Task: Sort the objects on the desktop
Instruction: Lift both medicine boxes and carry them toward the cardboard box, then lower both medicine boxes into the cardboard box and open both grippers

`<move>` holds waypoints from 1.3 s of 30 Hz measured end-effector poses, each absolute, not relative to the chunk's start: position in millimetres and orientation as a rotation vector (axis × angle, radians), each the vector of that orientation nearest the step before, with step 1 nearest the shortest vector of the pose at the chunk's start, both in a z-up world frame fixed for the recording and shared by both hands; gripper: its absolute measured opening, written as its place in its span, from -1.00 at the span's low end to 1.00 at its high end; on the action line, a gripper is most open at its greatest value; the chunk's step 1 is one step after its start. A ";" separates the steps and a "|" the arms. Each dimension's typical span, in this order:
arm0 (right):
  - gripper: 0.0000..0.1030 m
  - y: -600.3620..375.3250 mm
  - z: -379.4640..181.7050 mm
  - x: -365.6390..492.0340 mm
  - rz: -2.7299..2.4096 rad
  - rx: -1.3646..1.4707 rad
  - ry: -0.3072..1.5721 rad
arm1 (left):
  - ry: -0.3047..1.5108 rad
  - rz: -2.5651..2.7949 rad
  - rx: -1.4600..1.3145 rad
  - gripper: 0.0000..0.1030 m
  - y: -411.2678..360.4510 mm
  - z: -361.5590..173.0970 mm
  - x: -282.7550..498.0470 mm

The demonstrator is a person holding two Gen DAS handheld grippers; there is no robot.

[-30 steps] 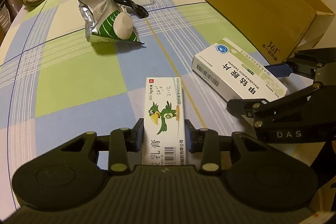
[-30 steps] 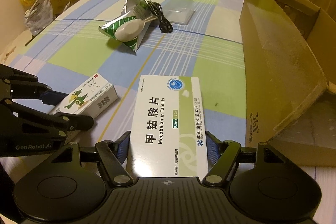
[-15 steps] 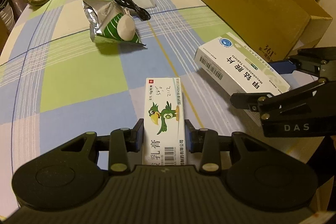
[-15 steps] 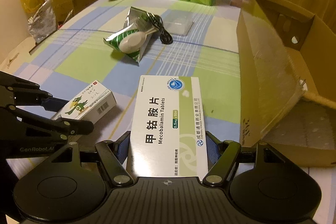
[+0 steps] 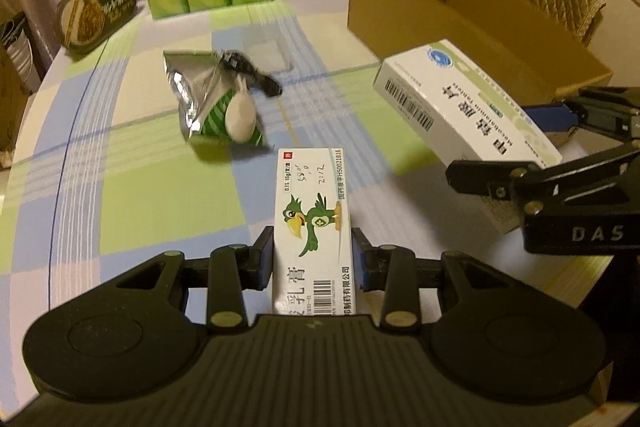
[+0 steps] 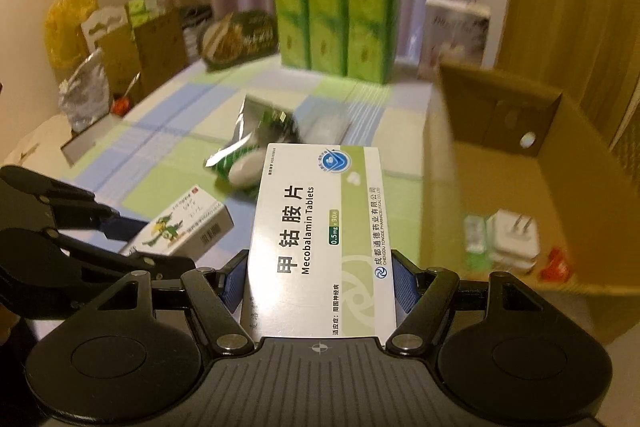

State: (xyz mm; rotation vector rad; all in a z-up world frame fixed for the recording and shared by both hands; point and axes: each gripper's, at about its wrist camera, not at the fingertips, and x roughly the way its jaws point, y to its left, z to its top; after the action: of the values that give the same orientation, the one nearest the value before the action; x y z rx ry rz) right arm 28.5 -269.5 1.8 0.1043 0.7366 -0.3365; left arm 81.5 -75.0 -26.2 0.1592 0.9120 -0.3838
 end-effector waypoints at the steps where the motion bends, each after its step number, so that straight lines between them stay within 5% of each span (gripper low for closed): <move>1: 0.32 -271.6 7.5 26.2 -0.343 0.100 0.724 | 0.903 -0.389 0.158 -0.36 -78.0 -21.7 82.4; 19: 0.33 -380.3 57.3 -34.5 -0.571 0.086 0.639 | 0.747 -0.591 0.197 -0.36 -204.9 53.4 103.7; 39: 0.33 -450.2 35.7 -52.8 -0.616 0.156 0.667 | 0.758 -0.635 0.147 -0.36 -281.5 53.7 151.0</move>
State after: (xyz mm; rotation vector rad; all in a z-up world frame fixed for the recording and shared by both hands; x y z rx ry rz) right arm -52.8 -450.2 35.7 0.1558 0.6669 -0.6164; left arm 151.0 -281.5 53.7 0.1466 0.7577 -0.6351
